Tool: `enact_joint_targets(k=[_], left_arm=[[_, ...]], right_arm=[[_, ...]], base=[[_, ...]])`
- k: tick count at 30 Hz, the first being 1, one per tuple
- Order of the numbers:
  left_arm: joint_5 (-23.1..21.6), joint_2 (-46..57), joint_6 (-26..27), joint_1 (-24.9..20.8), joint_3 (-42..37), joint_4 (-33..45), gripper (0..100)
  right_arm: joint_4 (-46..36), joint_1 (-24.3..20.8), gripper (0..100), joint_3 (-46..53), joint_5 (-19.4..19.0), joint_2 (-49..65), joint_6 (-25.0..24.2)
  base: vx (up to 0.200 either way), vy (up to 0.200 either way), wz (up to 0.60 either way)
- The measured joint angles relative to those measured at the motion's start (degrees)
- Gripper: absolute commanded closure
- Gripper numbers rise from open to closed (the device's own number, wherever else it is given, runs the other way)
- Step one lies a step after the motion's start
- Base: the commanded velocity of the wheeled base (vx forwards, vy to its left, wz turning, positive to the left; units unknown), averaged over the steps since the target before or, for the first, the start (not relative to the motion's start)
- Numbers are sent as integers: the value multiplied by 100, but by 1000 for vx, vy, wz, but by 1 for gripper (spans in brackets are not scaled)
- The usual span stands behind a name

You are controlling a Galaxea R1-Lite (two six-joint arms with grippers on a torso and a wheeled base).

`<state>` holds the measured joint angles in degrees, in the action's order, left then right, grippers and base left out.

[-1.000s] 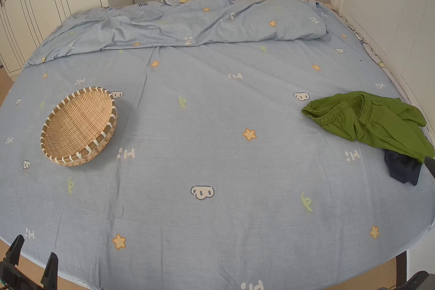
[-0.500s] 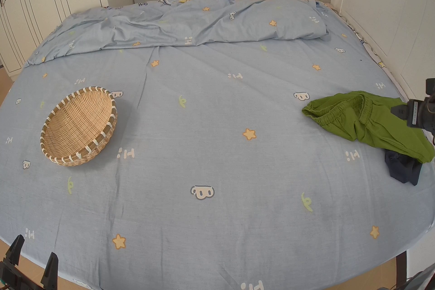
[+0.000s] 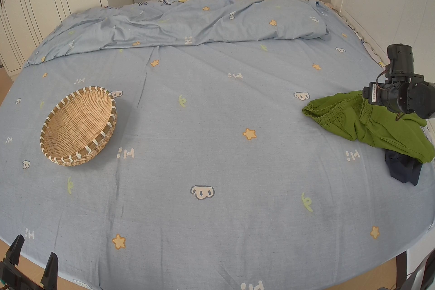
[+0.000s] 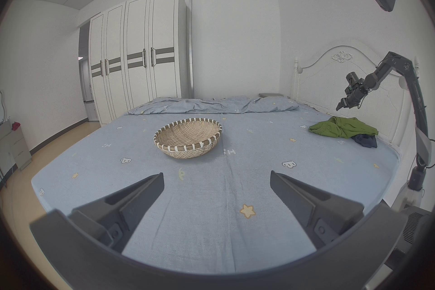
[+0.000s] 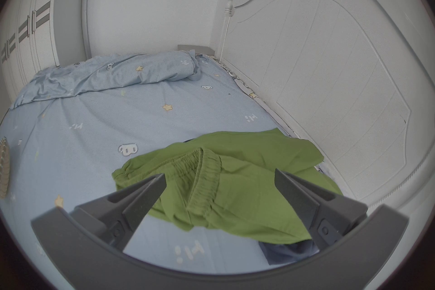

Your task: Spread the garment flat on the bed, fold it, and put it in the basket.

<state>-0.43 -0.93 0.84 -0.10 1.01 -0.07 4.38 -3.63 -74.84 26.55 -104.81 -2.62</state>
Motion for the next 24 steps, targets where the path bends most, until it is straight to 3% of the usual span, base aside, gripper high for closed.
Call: enact_joint_targets(k=[18, 24], left_arm=[[2, 0, -2, 0, 0, 0, 0], [-1, 0, 0, 0, 0, 0, 0]], right_arm=[[-158, 157, 0, -749, 183, -955, 95], [-160, 143, 0, -892, 585, -1119, 110]], base=[[0, 0, 0], [0, 0, 0]])
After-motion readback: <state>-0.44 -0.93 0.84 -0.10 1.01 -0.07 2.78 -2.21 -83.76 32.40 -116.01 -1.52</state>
